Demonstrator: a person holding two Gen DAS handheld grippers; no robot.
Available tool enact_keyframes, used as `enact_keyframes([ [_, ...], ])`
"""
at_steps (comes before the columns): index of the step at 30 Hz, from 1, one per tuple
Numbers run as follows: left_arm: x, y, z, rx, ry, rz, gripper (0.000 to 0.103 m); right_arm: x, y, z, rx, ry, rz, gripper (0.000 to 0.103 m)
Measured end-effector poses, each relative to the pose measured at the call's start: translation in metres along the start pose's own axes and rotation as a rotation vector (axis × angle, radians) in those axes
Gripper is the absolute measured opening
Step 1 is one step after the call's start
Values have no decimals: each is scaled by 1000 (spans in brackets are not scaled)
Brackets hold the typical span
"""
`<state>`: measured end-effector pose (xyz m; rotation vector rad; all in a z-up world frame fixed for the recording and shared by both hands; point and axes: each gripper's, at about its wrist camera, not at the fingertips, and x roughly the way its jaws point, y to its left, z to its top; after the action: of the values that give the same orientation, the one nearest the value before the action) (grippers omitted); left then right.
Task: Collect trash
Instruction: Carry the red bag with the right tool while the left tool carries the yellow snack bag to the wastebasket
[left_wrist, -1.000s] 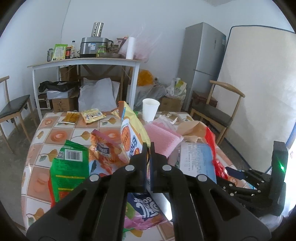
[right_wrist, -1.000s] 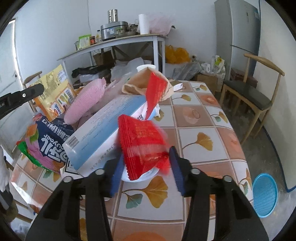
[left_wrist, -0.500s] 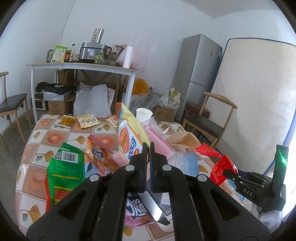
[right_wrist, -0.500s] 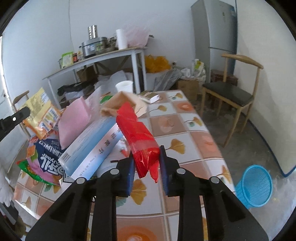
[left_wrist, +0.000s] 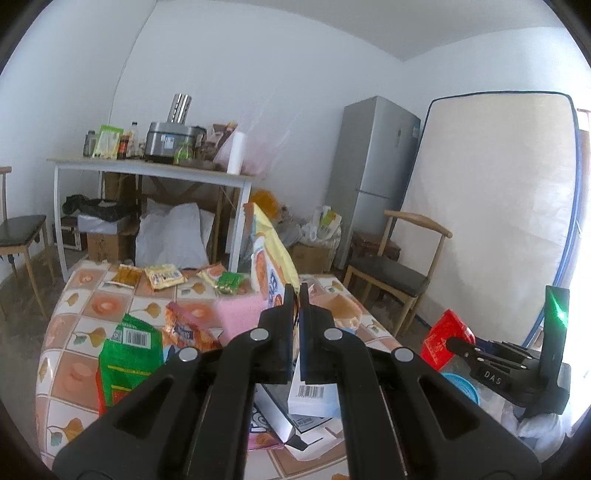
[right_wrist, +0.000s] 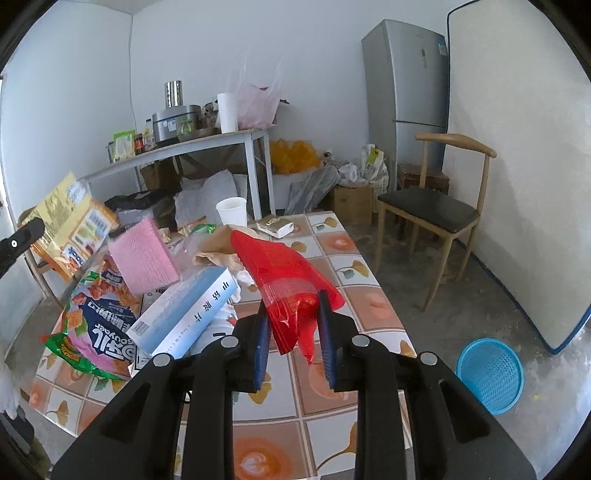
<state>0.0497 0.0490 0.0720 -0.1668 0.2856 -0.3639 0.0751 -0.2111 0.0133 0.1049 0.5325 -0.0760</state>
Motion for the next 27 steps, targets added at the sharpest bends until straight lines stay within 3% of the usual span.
enact_keyframes([
  [7,-19,-2,10,-24,-62,-5,1,-14,8,10,-14,-21,18,24],
  [27,-56,-5,22,-36,-130,-5,1,-42,20,20,-36,-77,38,24],
])
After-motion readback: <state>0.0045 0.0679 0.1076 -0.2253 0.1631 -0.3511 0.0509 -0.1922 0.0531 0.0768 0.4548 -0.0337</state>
